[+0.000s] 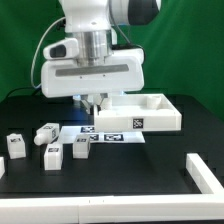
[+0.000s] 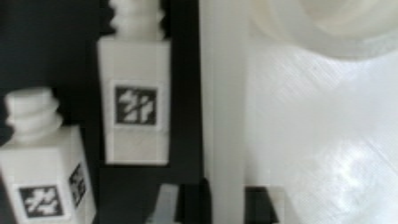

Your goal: Assemble one leg

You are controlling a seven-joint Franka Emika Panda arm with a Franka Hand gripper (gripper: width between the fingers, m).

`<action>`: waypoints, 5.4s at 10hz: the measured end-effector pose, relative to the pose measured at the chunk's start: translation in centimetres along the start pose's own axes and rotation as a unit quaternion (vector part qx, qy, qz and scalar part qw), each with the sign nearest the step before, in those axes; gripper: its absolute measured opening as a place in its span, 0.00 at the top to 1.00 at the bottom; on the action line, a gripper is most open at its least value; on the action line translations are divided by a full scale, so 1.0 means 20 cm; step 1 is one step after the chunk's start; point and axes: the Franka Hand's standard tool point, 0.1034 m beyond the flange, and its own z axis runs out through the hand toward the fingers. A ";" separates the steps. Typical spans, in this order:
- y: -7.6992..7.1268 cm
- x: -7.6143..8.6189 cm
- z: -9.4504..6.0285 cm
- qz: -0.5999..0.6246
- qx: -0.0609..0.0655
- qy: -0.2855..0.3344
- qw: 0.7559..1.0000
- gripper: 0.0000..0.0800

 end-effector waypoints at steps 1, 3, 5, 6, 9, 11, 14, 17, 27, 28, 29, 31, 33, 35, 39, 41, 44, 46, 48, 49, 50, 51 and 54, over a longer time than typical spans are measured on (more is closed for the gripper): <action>0.00 -0.01 0.01 -0.001 0.000 -0.002 1.000 0.94; 0.00 -0.01 0.01 -0.001 0.000 -0.003 1.000 0.94; -0.05 0.10 0.05 0.018 -0.006 -0.025 1.000 0.94; -0.07 0.23 0.06 0.021 -0.006 -0.036 0.999 0.94; -0.07 0.35 0.07 0.015 -0.003 -0.047 0.999 0.94; -0.07 0.34 0.08 0.015 -0.003 -0.050 0.999 0.94; -0.05 0.37 0.13 0.016 -0.007 -0.056 0.998 0.94; -0.01 0.58 0.27 0.006 -0.018 -0.040 0.999 0.94; -0.05 0.70 0.41 0.026 -0.027 -0.043 0.998 0.94; -0.05 0.72 0.41 0.034 -0.027 -0.048 0.998 0.94; -0.05 0.72 0.41 0.037 -0.028 -0.048 0.998 0.94; -0.05 0.72 0.41 0.033 -0.028 -0.046 0.998 0.94; -0.05 0.71 0.41 0.034 -0.028 -0.047 0.998 0.89; -0.06 0.70 0.37 0.034 -0.023 -0.061 0.997 0.65; 0.15 0.57 0.07 0.036 0.003 -0.148 0.988 0.20; 0.28 0.56 -0.03 0.022 0.008 -0.220 0.975 0.19; 0.25 0.60 0.03 0.023 -0.002 -0.302 0.953 0.19; 0.27 0.54 0.06 0.029 0.007 -0.371 0.928 0.19; 0.39 0.43 0.22 0.014 0.002 -0.418 0.908 0.19; 0.41 0.40 0.23 0.024 0.002 -0.428 0.904 0.19; 0.40 0.41 0.23 0.025 0.000 -0.422 0.906 0.19; 0.40 0.41 0.23 0.024 0.000 -0.422 0.906 0.19; 0.43 0.36 0.28 0.029 0.001 -0.440 0.897 0.19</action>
Offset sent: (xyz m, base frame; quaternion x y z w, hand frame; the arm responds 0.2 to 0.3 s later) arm 0.0000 0.0000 0.0000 0.0000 0.0000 0.0000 1.0000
